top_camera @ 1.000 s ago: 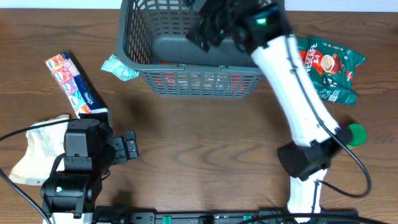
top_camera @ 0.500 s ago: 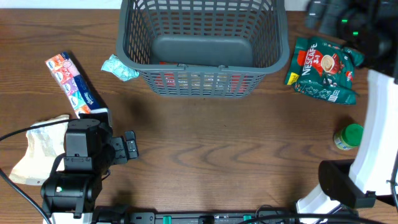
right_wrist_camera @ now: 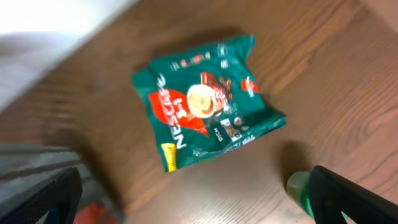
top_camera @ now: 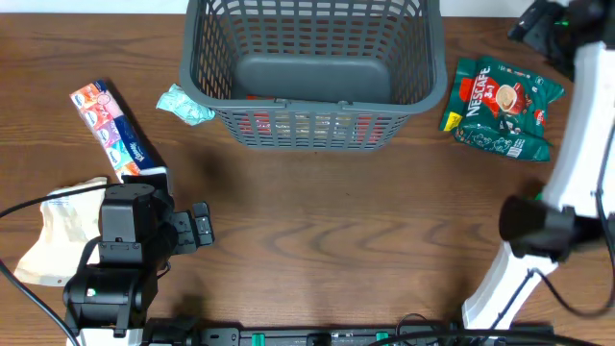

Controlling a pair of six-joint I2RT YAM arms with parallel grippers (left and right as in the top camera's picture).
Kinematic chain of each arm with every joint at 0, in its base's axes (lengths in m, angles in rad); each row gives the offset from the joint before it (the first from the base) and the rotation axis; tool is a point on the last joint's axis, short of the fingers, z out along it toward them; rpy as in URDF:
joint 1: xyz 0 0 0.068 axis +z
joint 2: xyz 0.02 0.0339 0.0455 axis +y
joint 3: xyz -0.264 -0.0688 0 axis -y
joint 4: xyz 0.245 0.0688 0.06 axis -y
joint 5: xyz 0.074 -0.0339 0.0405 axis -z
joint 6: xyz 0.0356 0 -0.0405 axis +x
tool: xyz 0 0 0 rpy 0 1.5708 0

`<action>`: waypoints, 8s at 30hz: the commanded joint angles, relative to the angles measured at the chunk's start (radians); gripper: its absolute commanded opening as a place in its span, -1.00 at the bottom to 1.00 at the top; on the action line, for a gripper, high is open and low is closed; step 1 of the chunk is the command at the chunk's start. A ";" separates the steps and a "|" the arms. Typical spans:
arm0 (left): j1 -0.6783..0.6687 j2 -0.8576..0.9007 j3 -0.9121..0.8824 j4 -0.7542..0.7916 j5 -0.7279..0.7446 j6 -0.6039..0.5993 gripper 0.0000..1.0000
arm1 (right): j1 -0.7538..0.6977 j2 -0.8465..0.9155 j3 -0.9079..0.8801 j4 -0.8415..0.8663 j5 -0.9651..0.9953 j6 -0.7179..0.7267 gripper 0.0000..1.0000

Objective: Pack container
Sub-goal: 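Move the right gripper to the green Nescafe pouch and grasp it, then lift the Nescafe pouch and carry it into the basket with the right gripper, then open the right gripper to drop the pouch and retract the arm, then lower the right gripper onto the green-capped bottle and grasp it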

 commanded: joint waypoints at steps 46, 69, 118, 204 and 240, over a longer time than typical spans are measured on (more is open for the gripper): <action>-0.005 -0.001 0.021 -0.003 -0.008 -0.013 0.97 | -0.007 0.615 -0.031 0.162 -0.100 -0.113 0.93; -0.005 -0.001 0.021 -0.003 -0.008 -0.013 0.96 | -0.005 0.608 -0.029 0.132 -0.105 -0.125 -0.98; -0.005 -0.001 0.021 -0.003 -0.008 -0.012 0.97 | 0.460 -0.272 -0.029 0.455 -0.230 -1.258 -0.98; -0.005 -0.001 0.021 -0.003 -0.008 -0.012 0.97 | -0.208 -0.298 -0.038 -0.129 -0.243 -0.143 0.99; -0.005 -0.001 0.021 -0.003 -0.008 -0.012 0.97 | -0.546 -0.478 -1.358 0.538 -0.174 -0.075 0.98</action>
